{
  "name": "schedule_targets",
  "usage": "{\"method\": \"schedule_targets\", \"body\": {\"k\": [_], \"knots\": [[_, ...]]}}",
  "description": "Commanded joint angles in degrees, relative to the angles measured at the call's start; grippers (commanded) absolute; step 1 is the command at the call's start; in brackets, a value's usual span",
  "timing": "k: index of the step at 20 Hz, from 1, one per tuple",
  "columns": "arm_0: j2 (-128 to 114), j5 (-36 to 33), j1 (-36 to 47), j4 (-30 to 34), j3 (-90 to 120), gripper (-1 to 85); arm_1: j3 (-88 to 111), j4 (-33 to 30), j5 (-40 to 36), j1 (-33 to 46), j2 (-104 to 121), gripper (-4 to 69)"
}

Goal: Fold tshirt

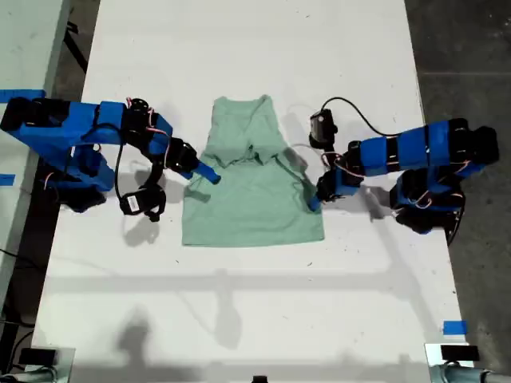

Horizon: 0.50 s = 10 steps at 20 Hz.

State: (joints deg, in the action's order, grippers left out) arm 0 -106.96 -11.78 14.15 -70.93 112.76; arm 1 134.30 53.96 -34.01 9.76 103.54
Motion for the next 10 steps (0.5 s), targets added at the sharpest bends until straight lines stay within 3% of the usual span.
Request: {"method": "schedule_targets", "body": {"k": [1, 8, 10], "knots": [[-3.6, 0.3, -0.1, 0.4, -0.2, 29.4, -7.8, 0.8, 0.8, 0.3, -6.9, 23.7], [-4.1, -0.4, 1.0, 0.7, 1.4, 29.4, -17.5, 6.9, -0.6, 0.1, -16.3, 16.7], [-4.9, -0.4, 1.1, 0.9, 1.8, 29.2, -17.5, 7.7, -0.5, -0.1, -15.8, 17.6]]}}
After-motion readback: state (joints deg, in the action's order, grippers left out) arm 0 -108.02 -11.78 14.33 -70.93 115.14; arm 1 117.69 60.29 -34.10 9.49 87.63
